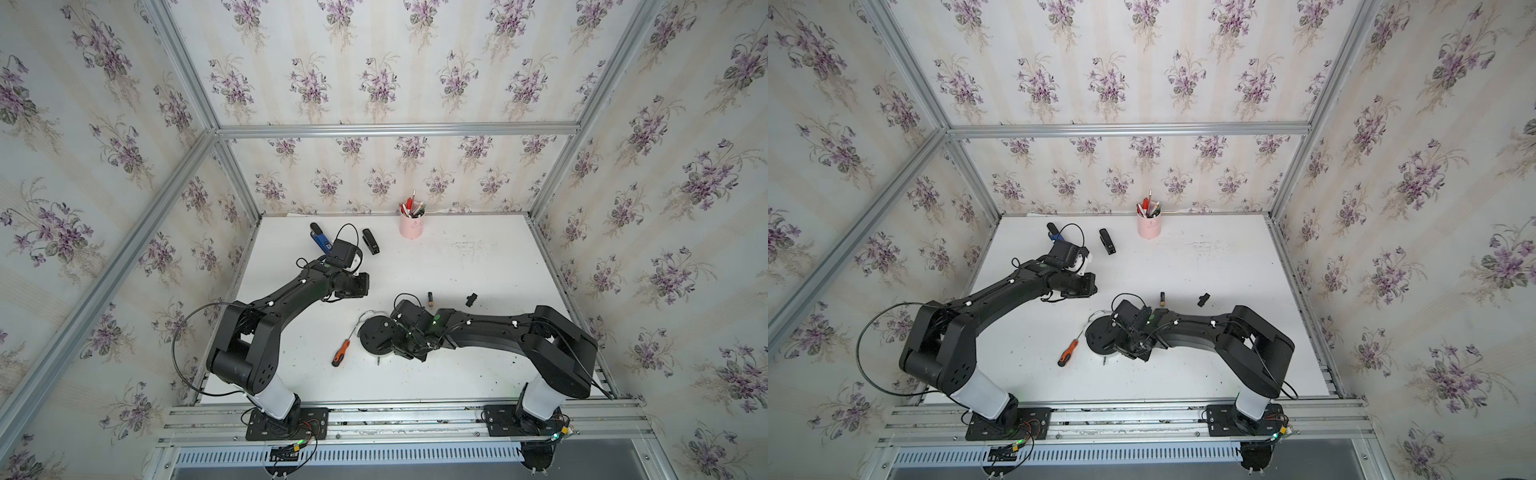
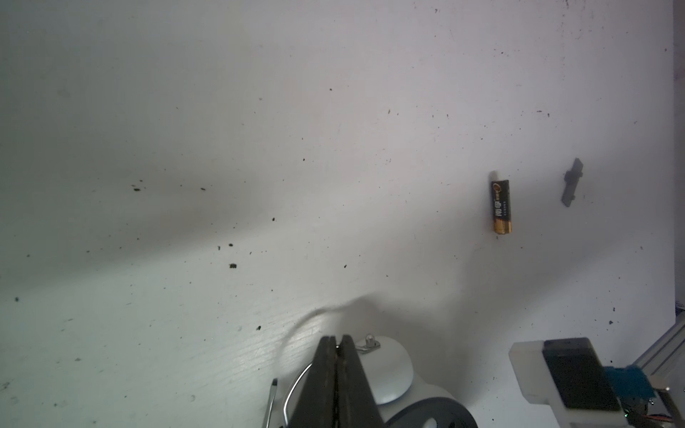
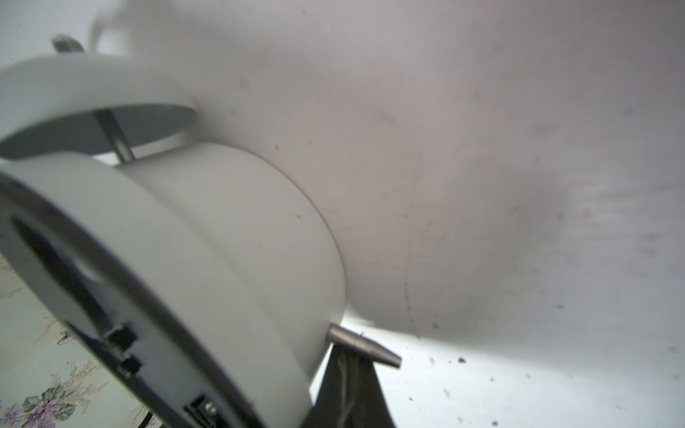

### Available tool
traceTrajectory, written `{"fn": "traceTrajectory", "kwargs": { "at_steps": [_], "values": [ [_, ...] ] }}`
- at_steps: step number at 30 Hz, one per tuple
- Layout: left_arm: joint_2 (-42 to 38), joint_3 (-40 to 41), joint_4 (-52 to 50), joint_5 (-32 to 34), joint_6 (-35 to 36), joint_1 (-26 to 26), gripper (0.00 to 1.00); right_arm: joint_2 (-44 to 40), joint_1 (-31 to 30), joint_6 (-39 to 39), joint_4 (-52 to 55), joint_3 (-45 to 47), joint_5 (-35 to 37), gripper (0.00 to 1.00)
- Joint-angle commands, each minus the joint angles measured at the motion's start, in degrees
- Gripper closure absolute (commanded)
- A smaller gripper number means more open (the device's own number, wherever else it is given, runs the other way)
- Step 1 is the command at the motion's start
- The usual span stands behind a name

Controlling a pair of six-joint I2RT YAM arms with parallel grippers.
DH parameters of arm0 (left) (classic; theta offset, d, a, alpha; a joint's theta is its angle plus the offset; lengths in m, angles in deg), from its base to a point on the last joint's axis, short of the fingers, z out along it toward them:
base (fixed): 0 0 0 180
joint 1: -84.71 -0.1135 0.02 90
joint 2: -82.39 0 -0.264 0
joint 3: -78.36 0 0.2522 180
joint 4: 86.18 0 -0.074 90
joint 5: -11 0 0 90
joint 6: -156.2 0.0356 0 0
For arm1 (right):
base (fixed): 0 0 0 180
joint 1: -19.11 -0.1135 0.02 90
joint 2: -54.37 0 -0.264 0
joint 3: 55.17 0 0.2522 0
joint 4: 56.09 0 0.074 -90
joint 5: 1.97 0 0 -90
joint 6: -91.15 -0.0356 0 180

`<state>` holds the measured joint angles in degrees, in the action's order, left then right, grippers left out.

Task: Remove the battery from the alarm
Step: Adjust the alarm at the center of the board.

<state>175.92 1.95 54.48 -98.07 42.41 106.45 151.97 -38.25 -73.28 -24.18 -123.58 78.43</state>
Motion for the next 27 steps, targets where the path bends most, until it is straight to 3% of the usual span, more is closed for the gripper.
{"fn": "traceTrajectory", "kwargs": {
  "at_steps": [1, 13, 22, 27],
  "values": [
    [-0.2, 1.0, 1.4, -1.1, 0.4, 0.1, 0.91, 0.1, 2.5, 4.7, 2.7, -0.9, 2.8, 1.00],
    [-2.4, 5.0, 2.4, -0.5, -0.6, 0.1, 0.91, 7.7, 9.7, 15.2, 5.4, -11.8, 2.3, 1.00],
    [-7.0, 5.8, 0.4, 1.4, -1.3, -0.2, 0.90, 11.7, 14.3, 21.9, 4.6, -17.5, -2.8, 1.00],
    [-11.0, 4.6, -1.7, 1.2, -1.9, -0.2, 0.83, 8.2, 17.0, 24.3, 9.3, -17.7, -1.3, 0.92]
  ]
}}
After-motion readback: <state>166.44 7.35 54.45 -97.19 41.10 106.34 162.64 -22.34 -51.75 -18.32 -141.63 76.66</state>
